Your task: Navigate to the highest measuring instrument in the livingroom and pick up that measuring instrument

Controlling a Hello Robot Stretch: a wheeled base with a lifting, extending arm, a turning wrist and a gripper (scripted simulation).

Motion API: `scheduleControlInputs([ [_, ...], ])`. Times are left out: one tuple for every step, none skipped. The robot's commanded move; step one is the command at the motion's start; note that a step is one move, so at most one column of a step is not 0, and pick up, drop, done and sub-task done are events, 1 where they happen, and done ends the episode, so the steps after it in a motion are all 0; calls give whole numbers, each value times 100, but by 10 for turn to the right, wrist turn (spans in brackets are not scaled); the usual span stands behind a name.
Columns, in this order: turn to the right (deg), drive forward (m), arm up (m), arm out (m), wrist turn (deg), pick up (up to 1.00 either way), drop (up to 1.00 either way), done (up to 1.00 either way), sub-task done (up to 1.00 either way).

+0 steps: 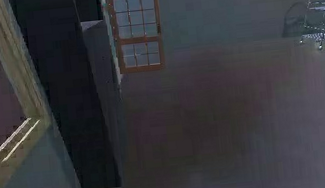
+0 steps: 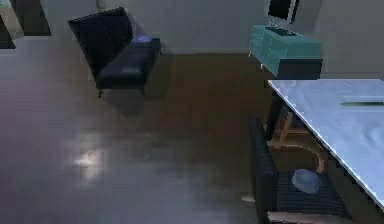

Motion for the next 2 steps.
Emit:
scheduleControlInputs([
  [420, 0, 0, 0, 0, 0, 0, 0, 0],
  [0, 40, 0, 0, 0, 0, 0, 0, 0],
])
